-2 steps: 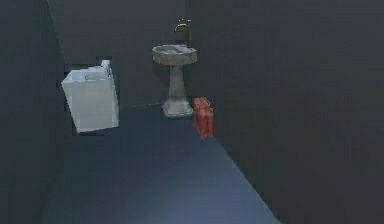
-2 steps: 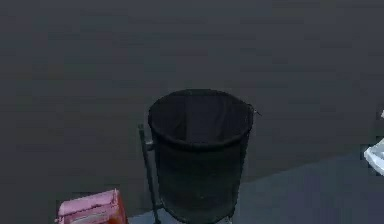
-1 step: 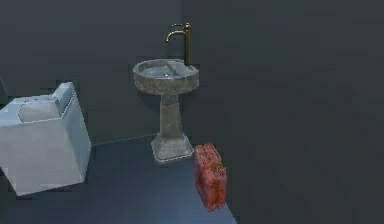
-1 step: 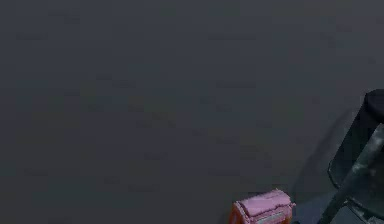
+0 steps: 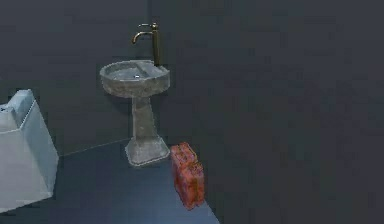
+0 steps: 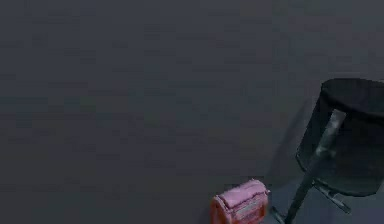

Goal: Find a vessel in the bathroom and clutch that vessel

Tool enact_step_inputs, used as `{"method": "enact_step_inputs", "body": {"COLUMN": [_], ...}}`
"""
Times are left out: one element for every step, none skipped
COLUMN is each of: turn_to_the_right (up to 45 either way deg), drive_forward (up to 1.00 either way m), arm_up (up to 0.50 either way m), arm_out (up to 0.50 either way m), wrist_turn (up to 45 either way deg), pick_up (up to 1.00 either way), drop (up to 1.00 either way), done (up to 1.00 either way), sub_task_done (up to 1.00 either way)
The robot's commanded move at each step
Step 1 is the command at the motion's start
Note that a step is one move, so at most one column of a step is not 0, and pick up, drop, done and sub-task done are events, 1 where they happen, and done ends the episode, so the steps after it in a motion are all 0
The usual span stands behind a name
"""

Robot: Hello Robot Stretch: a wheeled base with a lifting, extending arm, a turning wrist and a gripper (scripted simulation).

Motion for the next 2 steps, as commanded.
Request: {"method": "enact_step_inputs", "body": {"turn_to_the_right": [0.0,-45.0], "drive_forward": [0.30,0.00], "arm_up": [0.00,0.00], "arm_out": [0.00,0.00], "wrist_turn": [0.0,0.0], "pick_up": [0.00,0.00], "drop": [0.00,0.00], "done": [0.00,0.00], "sub_task_done": [0.00,0.00]}}
